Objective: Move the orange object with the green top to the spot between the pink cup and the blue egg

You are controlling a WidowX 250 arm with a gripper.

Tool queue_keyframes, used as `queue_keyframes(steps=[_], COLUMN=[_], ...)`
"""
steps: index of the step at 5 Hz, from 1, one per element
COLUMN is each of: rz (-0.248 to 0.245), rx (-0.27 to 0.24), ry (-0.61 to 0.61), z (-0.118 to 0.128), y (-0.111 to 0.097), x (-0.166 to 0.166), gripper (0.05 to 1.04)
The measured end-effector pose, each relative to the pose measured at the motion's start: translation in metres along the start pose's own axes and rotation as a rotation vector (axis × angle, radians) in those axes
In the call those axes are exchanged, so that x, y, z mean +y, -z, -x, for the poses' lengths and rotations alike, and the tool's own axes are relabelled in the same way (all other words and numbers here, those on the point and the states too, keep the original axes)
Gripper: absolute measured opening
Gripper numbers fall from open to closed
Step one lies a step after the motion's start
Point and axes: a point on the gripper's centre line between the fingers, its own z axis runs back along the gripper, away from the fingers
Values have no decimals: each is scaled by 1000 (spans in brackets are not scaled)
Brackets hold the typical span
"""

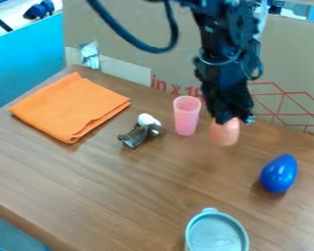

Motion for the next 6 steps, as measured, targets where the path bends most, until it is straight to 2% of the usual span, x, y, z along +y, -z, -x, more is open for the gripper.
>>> queue_keyframes(steps=[1, 2, 4, 5, 6], rz=[4, 28, 50, 63, 80], rx=[16, 26, 7, 4, 2], ry=[-1, -18, -62, -61, -82], z=[-4, -7, -9, -9, -1], y=[26, 43, 51, 51, 42], x=[0, 3, 19, 19, 16], gripper=[200, 200, 200, 245, 540])
